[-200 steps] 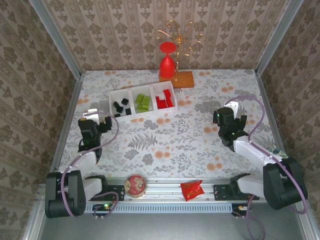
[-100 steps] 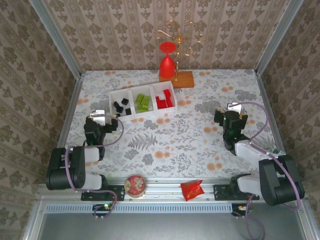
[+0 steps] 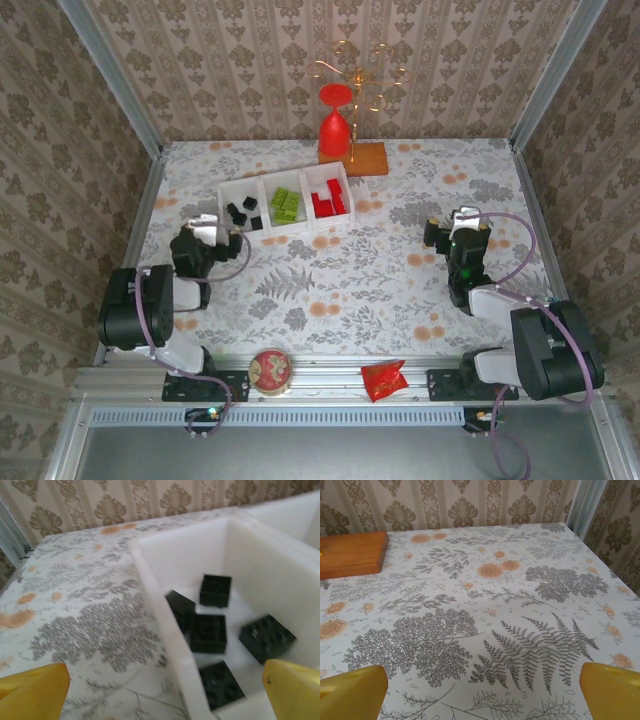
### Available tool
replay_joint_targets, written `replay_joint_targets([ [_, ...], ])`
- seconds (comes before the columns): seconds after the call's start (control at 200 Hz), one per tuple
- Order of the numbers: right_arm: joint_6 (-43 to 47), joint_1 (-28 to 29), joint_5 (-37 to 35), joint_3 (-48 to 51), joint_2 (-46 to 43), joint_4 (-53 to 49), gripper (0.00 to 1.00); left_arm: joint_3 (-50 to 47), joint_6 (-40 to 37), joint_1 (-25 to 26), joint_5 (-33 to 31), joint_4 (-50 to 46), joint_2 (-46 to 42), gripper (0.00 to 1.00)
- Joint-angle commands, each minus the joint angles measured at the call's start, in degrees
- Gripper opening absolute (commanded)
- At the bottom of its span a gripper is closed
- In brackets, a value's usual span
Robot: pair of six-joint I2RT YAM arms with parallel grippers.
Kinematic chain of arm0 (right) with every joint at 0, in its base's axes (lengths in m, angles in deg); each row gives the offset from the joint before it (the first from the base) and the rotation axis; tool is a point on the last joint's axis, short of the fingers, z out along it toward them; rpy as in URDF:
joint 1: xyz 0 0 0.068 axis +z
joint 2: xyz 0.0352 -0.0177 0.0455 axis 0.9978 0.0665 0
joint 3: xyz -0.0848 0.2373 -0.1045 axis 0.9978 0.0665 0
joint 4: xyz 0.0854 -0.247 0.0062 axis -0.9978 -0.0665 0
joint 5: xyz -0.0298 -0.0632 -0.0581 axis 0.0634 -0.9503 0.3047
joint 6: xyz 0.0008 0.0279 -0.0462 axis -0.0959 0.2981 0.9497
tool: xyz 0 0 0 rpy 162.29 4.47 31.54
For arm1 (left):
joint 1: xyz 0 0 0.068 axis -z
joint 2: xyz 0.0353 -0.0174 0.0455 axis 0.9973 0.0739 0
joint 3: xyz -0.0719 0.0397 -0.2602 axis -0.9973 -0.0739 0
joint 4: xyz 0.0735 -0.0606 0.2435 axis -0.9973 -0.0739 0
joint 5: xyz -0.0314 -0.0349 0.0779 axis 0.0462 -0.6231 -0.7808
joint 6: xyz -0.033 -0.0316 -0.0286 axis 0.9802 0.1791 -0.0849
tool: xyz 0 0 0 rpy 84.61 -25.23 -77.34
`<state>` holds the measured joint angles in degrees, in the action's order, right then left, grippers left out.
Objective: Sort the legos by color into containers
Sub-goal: Reset both arms
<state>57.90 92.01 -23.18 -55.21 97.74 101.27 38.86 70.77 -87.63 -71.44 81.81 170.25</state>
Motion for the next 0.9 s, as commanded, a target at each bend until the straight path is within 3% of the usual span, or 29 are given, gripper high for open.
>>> replay_joint_targets([
  [0.0,2.2,-1.2,3.1,0.6,2.5,6.9,1.0,1.5,3.2,-1.5,2.1,-3.8,-0.6,1.0],
  [0.285,0.0,-5.0,9.0,0.9,13.5,17.1,1.0,1.7,3.0,-1.3,1.5,-3.9,-0.6,1.0],
  [0.475,0.4,-5.8,13.2,-3.3,13.0,8.3,1.0,1.6,2.9,-1.1,1.3,-4.0,-0.7,1.0],
  [0.57,2.5,-5.8,18.6,-4.4,13.2,6.5,1.0,1.7,2.9,-1.1,1.3,-4.0,-0.7,1.0],
  [0.895,2.7,-6.1,19.9,-4.0,13.0,7.1,1.0,1.6,2.9,-1.0,1.2,-3.9,-0.7,1.0],
])
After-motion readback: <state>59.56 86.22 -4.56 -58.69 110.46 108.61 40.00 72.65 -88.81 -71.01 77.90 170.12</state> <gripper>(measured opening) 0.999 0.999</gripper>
